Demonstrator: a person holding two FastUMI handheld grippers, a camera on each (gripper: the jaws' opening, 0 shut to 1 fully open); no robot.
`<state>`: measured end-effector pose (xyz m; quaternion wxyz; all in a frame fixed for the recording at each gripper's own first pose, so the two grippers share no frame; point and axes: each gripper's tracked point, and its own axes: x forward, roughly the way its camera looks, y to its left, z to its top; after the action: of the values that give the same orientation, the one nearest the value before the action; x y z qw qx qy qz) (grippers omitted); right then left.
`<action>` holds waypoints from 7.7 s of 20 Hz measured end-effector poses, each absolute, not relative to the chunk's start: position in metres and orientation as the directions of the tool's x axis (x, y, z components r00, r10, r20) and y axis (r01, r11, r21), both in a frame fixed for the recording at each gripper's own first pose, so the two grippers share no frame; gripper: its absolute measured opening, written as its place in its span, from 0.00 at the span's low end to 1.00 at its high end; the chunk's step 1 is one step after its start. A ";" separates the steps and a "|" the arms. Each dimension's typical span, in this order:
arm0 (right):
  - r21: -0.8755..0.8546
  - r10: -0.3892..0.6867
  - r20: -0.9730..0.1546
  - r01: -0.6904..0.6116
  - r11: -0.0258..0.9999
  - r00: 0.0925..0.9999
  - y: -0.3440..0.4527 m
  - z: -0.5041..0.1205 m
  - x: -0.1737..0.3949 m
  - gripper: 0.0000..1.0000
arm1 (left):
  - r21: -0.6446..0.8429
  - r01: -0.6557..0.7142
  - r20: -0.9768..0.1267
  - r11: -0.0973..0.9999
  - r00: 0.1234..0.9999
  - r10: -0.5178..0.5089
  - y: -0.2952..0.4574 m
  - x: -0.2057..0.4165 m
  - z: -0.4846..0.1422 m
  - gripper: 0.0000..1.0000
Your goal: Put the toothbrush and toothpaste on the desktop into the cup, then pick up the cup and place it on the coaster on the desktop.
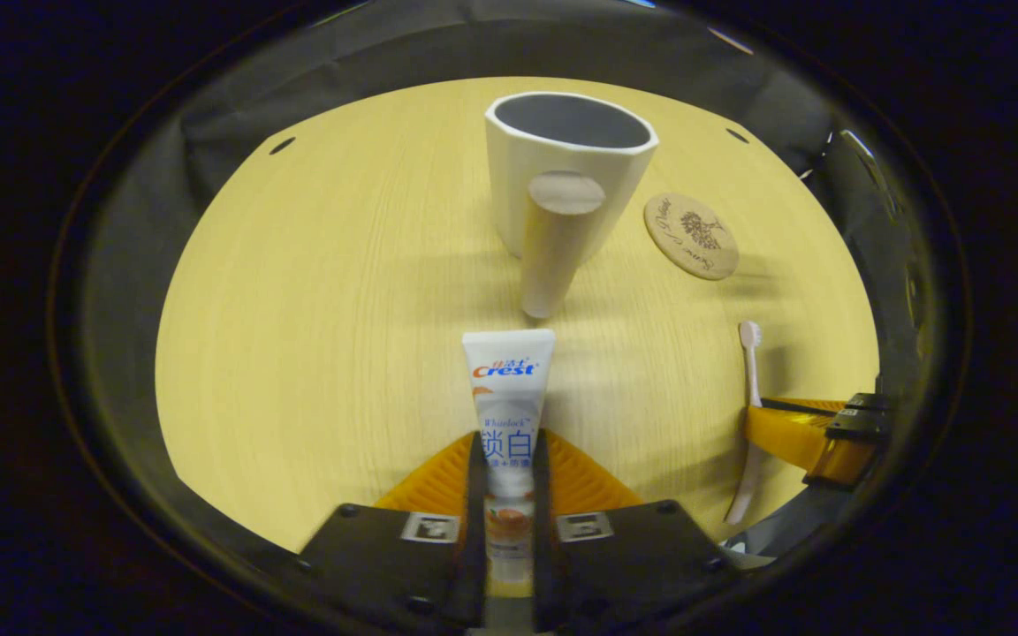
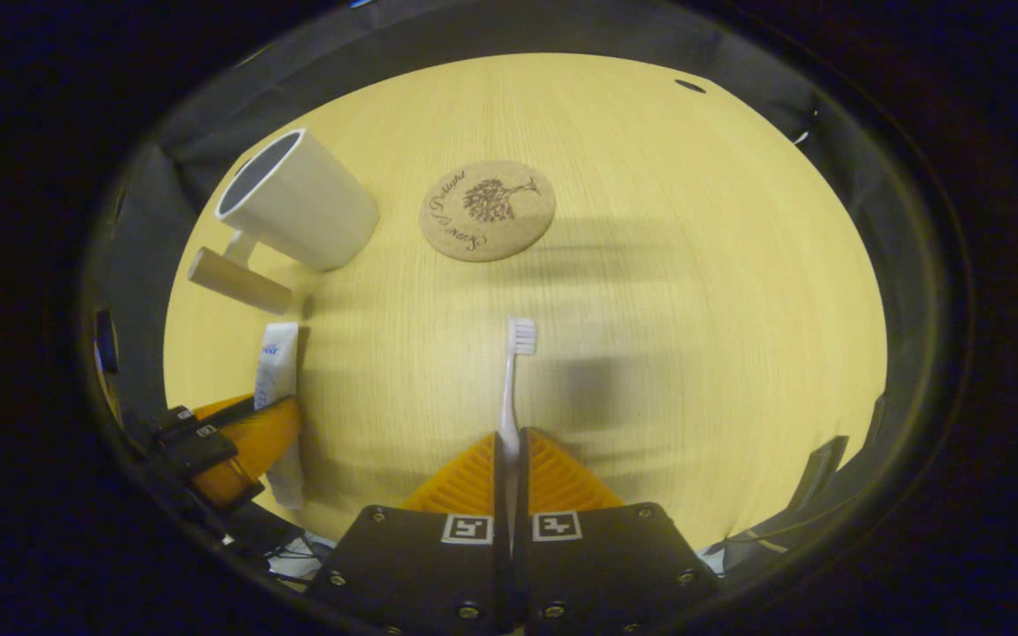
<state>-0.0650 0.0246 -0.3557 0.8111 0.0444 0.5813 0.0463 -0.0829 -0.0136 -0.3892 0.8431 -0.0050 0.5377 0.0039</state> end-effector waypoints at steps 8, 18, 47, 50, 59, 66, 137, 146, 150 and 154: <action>0.175 0.164 -0.937 0.008 0.985 0.308 0.027 -0.356 -0.070 0.02 | -0.107 -0.040 -0.912 0.993 0.403 -0.082 -0.021 -0.090 -0.386 0.21; 0.215 0.195 -0.928 0.029 0.976 0.317 0.029 -0.346 -0.070 0.02 | -0.181 -0.078 -0.874 0.980 0.470 -0.124 -0.023 -0.101 -0.330 0.22; 0.269 0.217 -0.918 0.119 0.956 0.331 0.022 -0.326 -0.074 0.02 | -0.192 0.068 -0.663 0.979 0.726 -0.181 -0.030 0.117 -0.218 0.21; 0.272 0.214 -0.917 0.137 0.952 0.337 0.018 -0.324 -0.074 0.02 | -0.181 0.088 -0.655 0.979 0.732 -0.187 -0.034 0.135 -0.227 0.20; 0.284 0.203 -0.913 0.196 0.939 0.355 0.002 -0.317 -0.076 0.02 | -0.168 0.122 -0.582 0.978 0.788 -0.199 -0.045 0.150 -0.239 0.21; 0.297 0.206 -0.903 0.202 0.933 0.377 -0.001 -0.309 -0.067 0.02 | -0.105 0.132 -0.519 0.986 0.838 -0.167 -0.049 0.140 -0.247 0.26; 0.220 0.209 -0.484 -0.113 0.969 0.850 0.133 -0.220 0.104 0.58 | -0.137 0.084 -0.587 0.987 0.796 -0.149 0.059 -0.031 -0.242 0.41; 0.250 0.171 -0.502 -0.047 0.967 0.848 0.091 -0.217 0.079 0.58 | -0.158 0.190 -0.604 0.969 0.758 -0.247 0.032 -0.015 -0.248 0.41; 0.272 0.130 -0.523 0.021 0.962 0.843 0.055 -0.224 0.067 0.58 | -0.171 0.250 -0.632 0.953 0.714 -0.301 0.026 -0.005 -0.262 0.49; 0.280 0.089 -0.543 0.080 0.957 0.835 0.023 -0.229 0.052 0.58 | -0.198 0.292 -0.680 0.936 0.647 -0.345 0.022 0.011 -0.281 0.49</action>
<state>0.0523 0.0233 -0.2285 0.9465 0.1473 0.2872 0.0025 0.0112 0.0217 -0.2814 0.9067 -0.0351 0.3819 -0.1757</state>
